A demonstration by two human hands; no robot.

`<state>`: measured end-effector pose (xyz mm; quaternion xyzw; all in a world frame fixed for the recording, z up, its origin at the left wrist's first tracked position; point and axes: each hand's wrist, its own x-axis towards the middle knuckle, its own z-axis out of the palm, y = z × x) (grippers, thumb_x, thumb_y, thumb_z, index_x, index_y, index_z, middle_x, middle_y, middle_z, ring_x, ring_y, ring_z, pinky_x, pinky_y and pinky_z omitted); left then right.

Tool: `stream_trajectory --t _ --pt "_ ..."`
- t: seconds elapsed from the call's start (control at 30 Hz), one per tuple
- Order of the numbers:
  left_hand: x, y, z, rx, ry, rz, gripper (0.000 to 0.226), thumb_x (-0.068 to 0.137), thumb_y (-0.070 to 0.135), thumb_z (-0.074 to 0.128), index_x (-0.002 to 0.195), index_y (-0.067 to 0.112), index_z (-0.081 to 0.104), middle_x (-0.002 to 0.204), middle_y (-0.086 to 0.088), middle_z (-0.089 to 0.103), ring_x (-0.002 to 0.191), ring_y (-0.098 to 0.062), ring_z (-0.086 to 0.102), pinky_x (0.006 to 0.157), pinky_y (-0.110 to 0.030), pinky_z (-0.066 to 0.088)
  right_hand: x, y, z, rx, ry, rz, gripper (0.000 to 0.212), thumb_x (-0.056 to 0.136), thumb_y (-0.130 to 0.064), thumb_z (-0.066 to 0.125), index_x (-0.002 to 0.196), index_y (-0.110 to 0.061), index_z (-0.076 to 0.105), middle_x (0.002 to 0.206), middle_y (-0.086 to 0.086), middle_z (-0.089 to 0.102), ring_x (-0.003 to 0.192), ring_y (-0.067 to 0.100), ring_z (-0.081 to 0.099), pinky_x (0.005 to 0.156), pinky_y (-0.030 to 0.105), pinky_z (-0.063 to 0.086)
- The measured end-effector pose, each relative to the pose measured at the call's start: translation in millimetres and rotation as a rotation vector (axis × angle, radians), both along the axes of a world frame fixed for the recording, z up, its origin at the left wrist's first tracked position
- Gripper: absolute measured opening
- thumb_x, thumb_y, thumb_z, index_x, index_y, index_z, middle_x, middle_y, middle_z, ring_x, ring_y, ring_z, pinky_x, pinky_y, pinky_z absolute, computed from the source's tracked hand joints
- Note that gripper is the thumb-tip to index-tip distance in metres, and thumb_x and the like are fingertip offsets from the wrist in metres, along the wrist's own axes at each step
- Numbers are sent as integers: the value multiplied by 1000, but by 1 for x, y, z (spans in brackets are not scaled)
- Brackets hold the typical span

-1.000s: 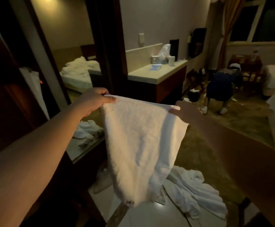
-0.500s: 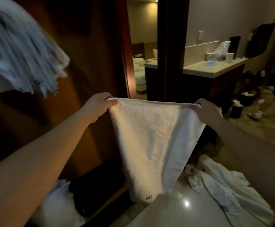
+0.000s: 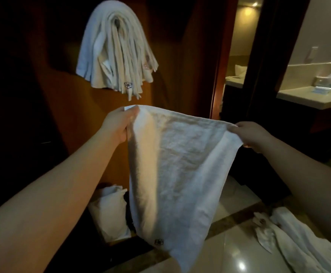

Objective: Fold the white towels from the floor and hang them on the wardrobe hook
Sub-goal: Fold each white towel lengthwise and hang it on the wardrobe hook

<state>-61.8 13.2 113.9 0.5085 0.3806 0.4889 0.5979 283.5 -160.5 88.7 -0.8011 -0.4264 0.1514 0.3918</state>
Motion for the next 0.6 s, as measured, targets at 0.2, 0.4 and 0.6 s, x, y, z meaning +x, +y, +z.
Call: stream_trajectory --t 0.2,0.4,0.6 --pt "-9 -50 -12 -148 -157 11 39 96 18 69 130 2 61 108 -17 74 84 -24 76 58 -30 59 -83 -7 7 188 572 275 41 101 -16 56 138 -34 50 88 8 64 55 10 50 44 22 31" --pt "-17 -105 -17 -80 -126 -97 38 97 27 66 126 4 65 114 -15 74 100 -28 74 76 -36 60 -154 -26 18 224 502 588 27 104 -21 53 105 -30 78 76 1 70 58 10 63 46 20 41" --pt "-35 -134 -17 105 2 -135 41 90 43 69 118 12 72 108 -10 77 101 -29 73 84 -40 57 -195 -32 28 212 213 834 32 92 -11 67 110 -38 67 97 -12 68 83 2 65 69 22 54"
